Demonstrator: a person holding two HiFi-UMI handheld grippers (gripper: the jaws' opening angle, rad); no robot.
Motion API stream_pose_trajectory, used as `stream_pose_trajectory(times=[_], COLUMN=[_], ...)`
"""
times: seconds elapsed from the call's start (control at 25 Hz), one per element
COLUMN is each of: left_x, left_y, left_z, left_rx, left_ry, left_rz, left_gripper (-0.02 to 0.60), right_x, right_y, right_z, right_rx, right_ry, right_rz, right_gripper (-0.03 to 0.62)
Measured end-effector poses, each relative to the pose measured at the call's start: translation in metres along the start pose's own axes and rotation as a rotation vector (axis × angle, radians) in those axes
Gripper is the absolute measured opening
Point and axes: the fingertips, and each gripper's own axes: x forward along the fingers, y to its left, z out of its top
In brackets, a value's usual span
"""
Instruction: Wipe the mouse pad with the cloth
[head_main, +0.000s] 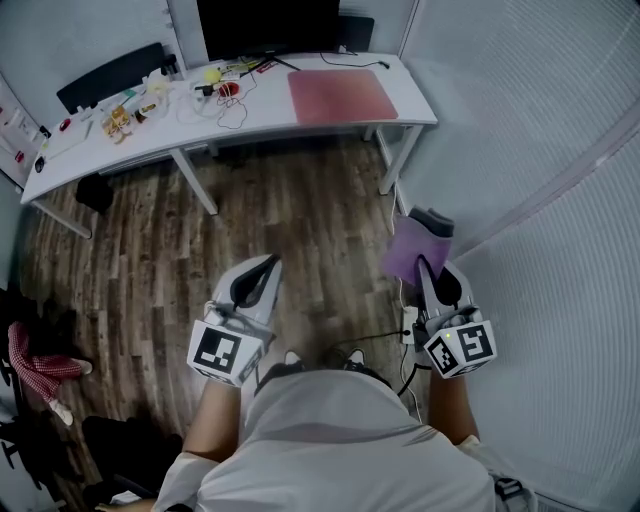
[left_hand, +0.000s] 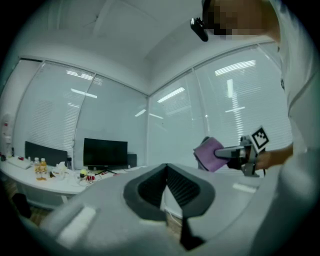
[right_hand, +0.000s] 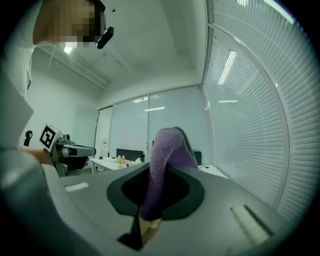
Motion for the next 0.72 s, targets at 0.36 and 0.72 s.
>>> stream_pose_trajectory(times=[0.36,0.72], left_x=[-0.027,-0.003], left_y=[0.057,0.1], left_z=[-0.029,-0.052], left_rx=[-0.046,-0.075], left_ry=[0.018,0.057], left_rz=[0.023,0.095], left_gripper=[0.003,0.002], right_x=[0.037,0.105], right_y=[0.055,0.033], right_z=[-0.03,-0.04], right_rx=[0.027,0.089], right_ry=[0.088,0.099], right_rz=[0.05,0.117], right_gripper=[0.044,0.045])
